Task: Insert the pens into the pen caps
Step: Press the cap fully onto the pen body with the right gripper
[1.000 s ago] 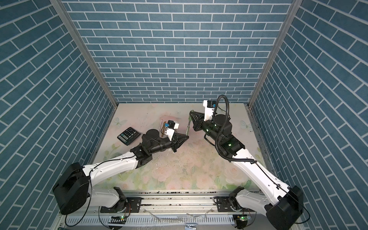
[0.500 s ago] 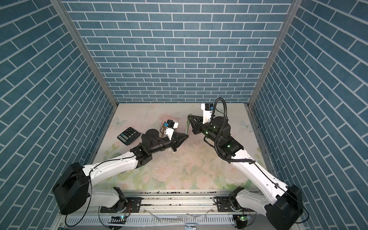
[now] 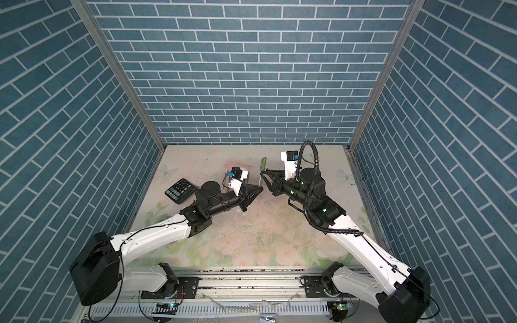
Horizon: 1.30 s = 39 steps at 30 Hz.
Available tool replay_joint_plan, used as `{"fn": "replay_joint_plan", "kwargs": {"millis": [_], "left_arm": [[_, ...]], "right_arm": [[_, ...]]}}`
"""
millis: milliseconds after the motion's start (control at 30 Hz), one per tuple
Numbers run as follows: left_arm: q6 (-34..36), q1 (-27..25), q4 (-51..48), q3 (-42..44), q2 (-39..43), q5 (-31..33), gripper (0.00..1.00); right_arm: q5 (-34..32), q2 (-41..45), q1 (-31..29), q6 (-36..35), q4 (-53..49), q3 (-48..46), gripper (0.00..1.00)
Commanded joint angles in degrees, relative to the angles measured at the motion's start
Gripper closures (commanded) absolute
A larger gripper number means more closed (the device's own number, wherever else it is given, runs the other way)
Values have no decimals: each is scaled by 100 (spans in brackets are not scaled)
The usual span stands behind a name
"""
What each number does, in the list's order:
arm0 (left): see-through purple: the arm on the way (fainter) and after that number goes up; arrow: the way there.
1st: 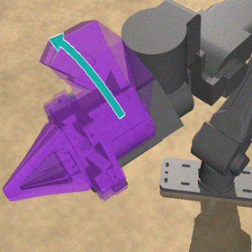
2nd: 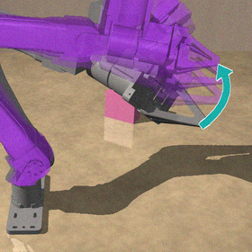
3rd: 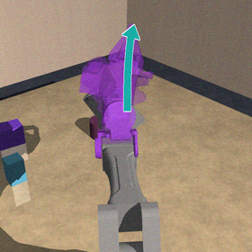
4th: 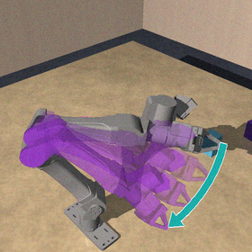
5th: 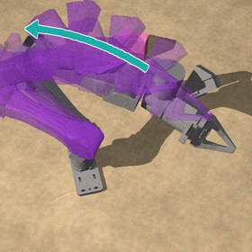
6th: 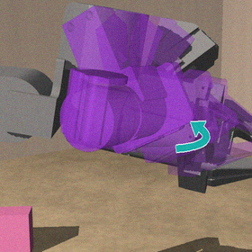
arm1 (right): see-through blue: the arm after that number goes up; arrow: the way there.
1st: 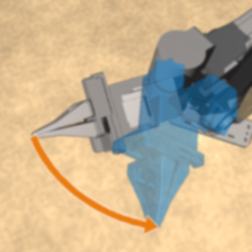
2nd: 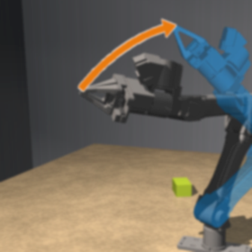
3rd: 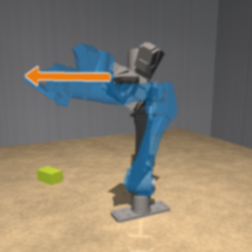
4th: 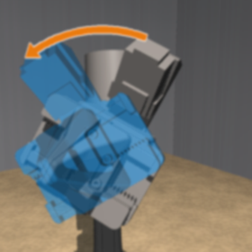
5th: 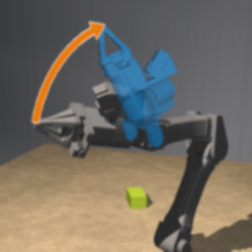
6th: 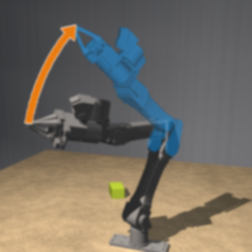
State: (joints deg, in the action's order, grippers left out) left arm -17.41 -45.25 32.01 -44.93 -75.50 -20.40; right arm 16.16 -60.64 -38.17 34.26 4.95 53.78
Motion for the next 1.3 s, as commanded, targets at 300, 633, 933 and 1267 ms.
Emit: {"fn": "replay_joint_plan", "kwargs": {"millis": [300, 633, 933, 1267], "left_arm": [[328, 1, 64, -79, 97, 47, 100], [401, -1, -37, -149, 118, -79, 100], [387, 2, -37, -153, 237, -103, 100], [370, -1, -26, -148, 291, -109, 100]], "right_arm": [[-91, 288, -19, -722, -1555, 701, 70], [-248, -395, -3, -1623, -2597, 2218, 71], [-421, -873, 3, -1585, -2546, 2703, 69], [-126, -893, 3, -1423, -2455, 2623, 89]]}}
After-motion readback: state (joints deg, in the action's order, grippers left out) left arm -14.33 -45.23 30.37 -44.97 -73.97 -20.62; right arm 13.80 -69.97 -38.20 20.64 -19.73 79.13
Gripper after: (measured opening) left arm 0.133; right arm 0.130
